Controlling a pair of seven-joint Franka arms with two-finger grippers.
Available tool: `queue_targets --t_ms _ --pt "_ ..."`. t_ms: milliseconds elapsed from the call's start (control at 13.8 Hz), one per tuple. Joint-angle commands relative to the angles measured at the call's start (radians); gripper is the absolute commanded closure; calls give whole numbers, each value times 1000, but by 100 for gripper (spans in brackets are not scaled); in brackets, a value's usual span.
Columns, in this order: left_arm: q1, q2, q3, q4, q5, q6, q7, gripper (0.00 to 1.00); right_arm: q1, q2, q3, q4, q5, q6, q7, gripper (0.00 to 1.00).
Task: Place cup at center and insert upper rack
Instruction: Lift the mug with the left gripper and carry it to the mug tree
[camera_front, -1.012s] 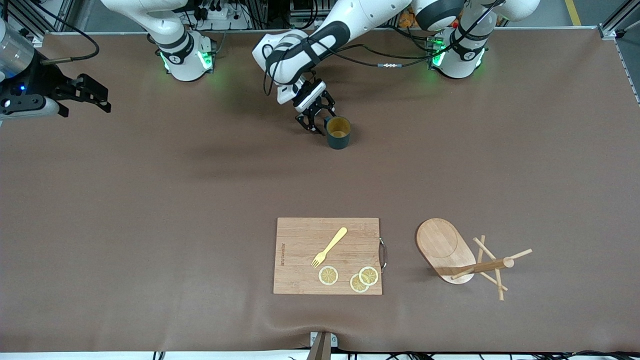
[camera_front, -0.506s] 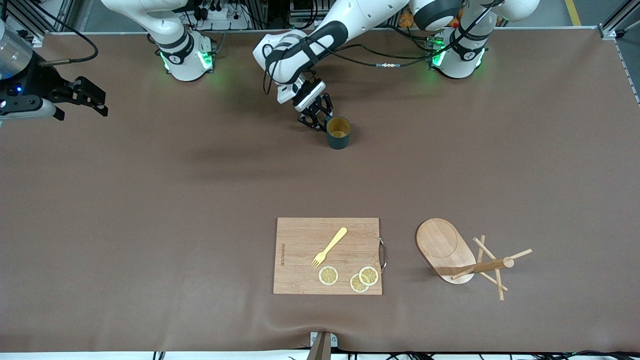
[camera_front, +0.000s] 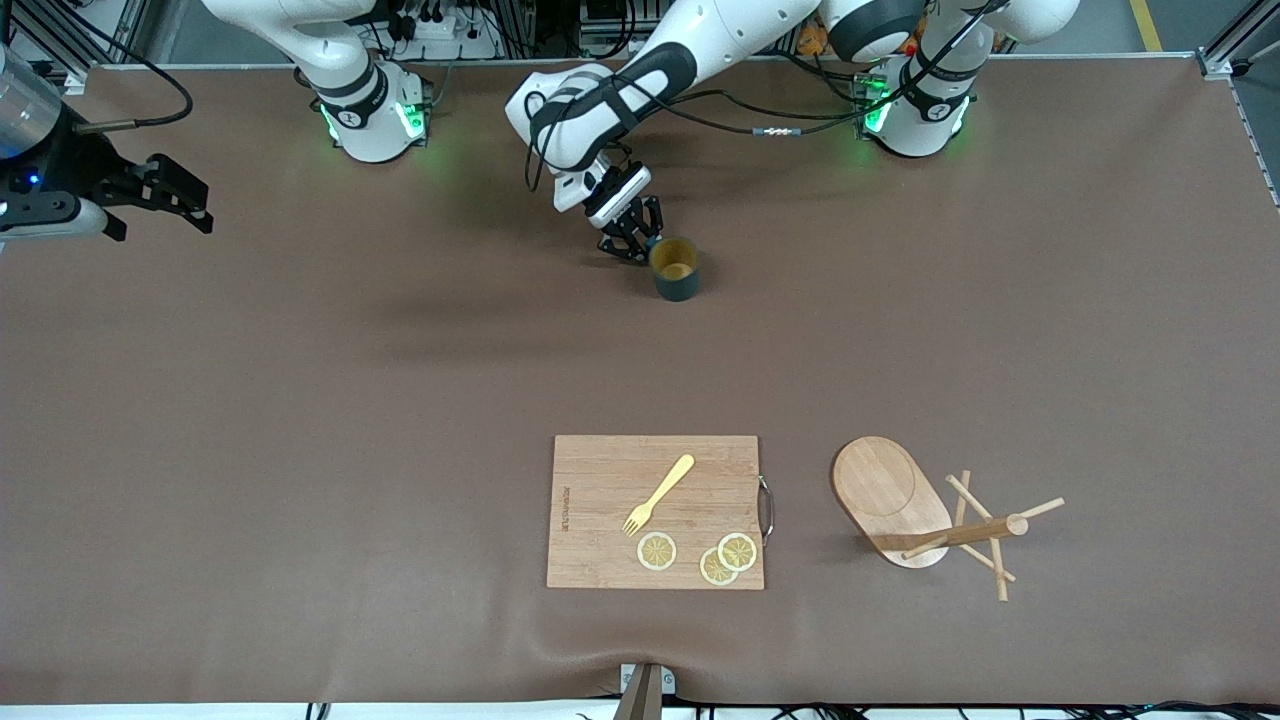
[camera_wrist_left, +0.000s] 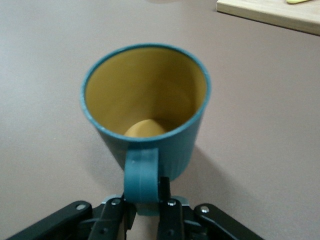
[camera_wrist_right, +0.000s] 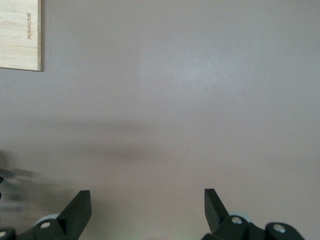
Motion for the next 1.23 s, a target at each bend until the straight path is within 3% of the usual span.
queue_targets --t_ms 0,289,723,940,1157 --pt "-5 -13 7 10 31 -8 3 100 -14 -9 14 -22 2 12 6 0" --pt "2 -53 45 66 28 -8 47 100 -20 21 14 -19 19 16 2 0" --pt "189 -139 8 198 -26 -6 271 100 -59 41 13 -20 18 116 2 0" --pt "338 -186 -56 224 -44 68 368 100 -62 34 13 -20 11 96 -11 0" --pt "537 -234 -180 223 -86 133 446 100 -83 29 13 -19 11 79 -11 0"
